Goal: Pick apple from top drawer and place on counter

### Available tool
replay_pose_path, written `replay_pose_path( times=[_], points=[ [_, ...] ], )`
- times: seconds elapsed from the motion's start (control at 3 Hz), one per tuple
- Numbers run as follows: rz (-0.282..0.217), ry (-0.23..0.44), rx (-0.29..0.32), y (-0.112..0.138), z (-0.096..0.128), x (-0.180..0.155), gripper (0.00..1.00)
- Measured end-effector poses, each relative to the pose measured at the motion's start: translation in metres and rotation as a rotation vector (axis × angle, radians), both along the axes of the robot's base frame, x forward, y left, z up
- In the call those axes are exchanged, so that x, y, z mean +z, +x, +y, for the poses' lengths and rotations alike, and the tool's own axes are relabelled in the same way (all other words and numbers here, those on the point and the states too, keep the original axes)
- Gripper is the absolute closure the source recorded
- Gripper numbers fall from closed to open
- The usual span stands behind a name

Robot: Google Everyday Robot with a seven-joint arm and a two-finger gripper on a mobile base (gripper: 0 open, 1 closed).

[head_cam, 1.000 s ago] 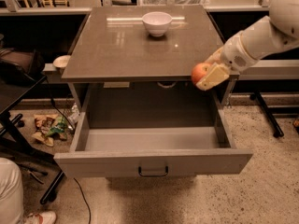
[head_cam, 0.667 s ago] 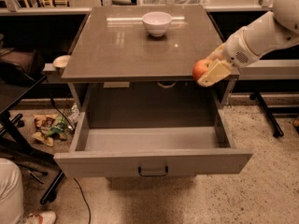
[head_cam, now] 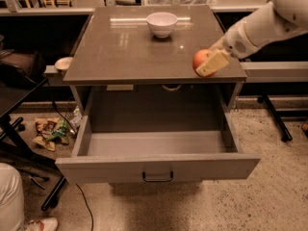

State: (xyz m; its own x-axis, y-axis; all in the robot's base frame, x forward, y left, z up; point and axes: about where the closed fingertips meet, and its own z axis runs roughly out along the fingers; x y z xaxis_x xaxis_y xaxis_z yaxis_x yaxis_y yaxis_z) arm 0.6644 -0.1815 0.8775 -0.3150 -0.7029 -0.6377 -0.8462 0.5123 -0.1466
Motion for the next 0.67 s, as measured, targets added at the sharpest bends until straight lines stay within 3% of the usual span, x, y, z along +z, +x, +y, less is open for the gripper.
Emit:
replay_pose_path(
  times=[0.33, 0.67],
  points=[
    [-0.006, 0.055, -0.102, 0.035, -0.001, 0.018, 1.00],
    [0.019, 0.079, -0.208, 0.062, -0.003, 0.016, 1.00]
  ],
)
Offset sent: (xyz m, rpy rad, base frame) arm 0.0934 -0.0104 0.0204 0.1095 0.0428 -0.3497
